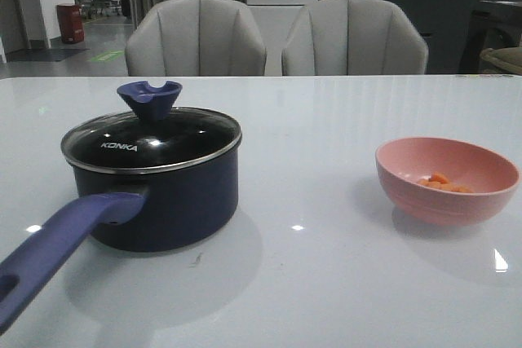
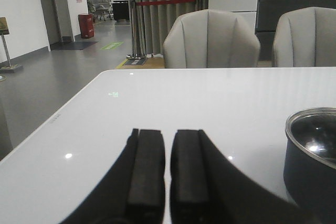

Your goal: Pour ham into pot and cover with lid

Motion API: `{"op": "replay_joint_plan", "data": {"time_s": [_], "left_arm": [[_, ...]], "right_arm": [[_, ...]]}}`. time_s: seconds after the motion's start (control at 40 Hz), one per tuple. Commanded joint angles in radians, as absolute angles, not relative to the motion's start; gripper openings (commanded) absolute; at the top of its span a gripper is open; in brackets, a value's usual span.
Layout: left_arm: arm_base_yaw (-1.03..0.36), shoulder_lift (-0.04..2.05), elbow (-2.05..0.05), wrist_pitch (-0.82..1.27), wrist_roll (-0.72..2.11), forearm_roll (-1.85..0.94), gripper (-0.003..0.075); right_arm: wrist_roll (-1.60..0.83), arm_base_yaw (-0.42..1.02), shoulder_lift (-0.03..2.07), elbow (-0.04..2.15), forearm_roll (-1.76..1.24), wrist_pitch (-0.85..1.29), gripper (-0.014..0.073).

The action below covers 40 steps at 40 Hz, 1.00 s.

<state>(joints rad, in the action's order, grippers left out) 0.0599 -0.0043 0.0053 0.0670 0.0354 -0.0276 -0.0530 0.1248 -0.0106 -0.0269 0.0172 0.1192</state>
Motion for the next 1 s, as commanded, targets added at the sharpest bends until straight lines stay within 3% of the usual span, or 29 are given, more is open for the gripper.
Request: {"op": "replay_joint_plan", "data": {"time_s": [0.0,0.7,0.974], "left_arm": [[0.061,-0.026,0.026,-0.014,0.032,-0.032,0.0130],[0.061,-0.026,0.026,-0.016,0.032,-0.032,0.0130],[0.061,-0.026,0.026,-0.158,0.032,-0.032,0.0130]], "right_arm": [[-0.057,0.123,-0.030,-0.022,0.030,0.047,0.0169],[-0.057,0.123,-0.030,-0.022,0.030,0.048,0.0169],[-0.057,0.123,-0.030,-0.022,0.030,0.048,0.0169]]}}
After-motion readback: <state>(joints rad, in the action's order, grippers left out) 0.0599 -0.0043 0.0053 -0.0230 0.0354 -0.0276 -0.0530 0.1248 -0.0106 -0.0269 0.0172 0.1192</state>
